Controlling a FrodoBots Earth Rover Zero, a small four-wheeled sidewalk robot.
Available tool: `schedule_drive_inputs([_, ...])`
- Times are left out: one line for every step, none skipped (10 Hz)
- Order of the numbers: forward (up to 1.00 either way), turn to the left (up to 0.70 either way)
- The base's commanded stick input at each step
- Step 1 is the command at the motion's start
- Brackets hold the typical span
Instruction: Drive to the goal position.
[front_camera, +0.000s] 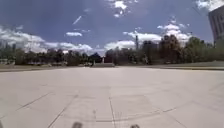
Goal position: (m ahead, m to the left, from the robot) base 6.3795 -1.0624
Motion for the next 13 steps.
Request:
schedule_drive_inputs([0.70,0.00])
schedule_drive_inputs([0.70,0.00])
schedule_drive_inputs([0.70,0.00])
schedule_drive_inputs([0.70,0.00])
schedule_drive_inputs([0.70,0.00])
schedule_drive_inputs([0.70,0.00])
schedule_drive_inputs([0.70,0.00])
schedule_drive_inputs([0.70,0.00])
schedule_drive_inputs([0.70,0.00])
schedule_drive_inputs([0.70,0.00])
schedule_drive_inputs([0.70,0.00])
schedule_drive_inputs([0.70,0.00])
schedule_drive_inputs([0.70,0.00])
